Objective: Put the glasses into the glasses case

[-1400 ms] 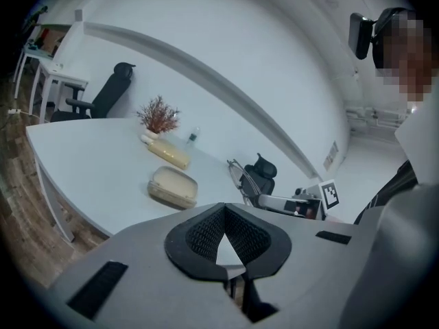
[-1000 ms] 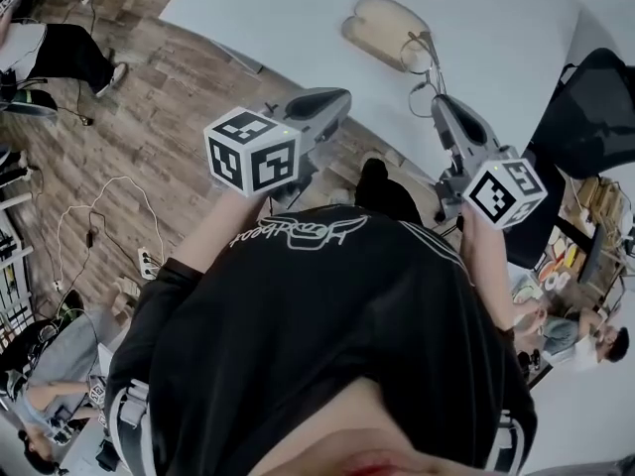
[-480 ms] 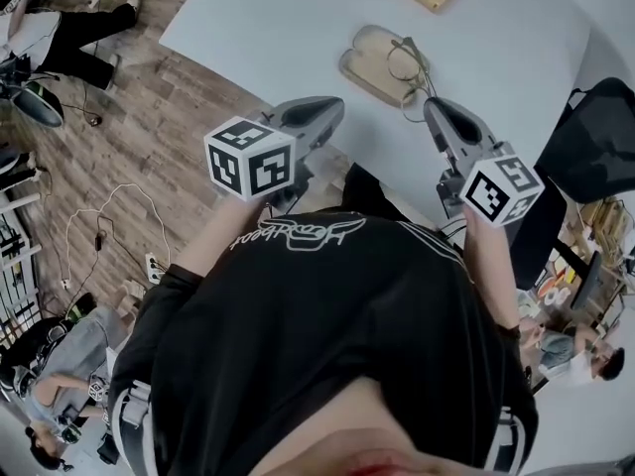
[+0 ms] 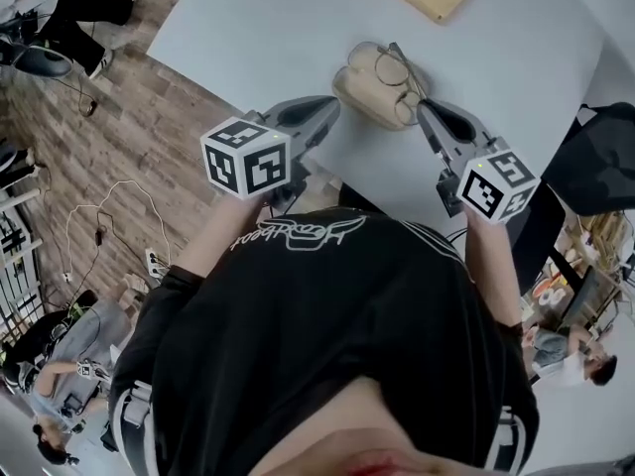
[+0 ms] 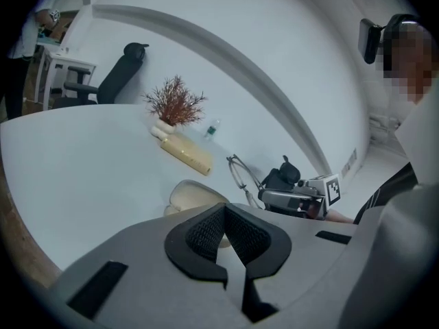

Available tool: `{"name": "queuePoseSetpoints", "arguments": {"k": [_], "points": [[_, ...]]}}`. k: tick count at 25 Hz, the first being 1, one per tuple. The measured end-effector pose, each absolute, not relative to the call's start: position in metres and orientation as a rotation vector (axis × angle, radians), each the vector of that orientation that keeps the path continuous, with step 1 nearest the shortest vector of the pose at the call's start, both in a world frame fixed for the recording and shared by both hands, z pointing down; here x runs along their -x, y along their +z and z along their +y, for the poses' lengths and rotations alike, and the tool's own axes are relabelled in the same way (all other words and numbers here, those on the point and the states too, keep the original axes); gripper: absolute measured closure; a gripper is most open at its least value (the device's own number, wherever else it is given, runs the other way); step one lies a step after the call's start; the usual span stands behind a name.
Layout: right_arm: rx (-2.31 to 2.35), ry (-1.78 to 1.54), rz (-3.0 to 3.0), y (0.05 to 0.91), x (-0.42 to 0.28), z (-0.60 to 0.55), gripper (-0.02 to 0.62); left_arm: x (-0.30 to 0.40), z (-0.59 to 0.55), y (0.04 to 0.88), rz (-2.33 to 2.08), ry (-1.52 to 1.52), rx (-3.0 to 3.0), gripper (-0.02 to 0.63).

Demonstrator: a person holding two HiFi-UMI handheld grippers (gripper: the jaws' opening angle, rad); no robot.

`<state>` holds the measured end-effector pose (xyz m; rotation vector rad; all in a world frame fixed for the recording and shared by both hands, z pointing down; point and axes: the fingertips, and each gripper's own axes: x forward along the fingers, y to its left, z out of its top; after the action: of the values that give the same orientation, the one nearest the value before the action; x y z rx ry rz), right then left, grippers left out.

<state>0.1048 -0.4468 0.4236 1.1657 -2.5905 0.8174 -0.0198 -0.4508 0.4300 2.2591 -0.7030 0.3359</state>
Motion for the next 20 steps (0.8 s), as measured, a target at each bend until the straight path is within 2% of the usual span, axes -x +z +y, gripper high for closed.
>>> {"name": "queuePoseSetpoints", "arguments": {"k": [20], "points": [[-0.822, 0.899, -2.493, 0.504, -0.08, -0.461, 0.569, 0.031, -0.466, 0.465, -0.783, 0.35, -2.145, 0.601]]}}
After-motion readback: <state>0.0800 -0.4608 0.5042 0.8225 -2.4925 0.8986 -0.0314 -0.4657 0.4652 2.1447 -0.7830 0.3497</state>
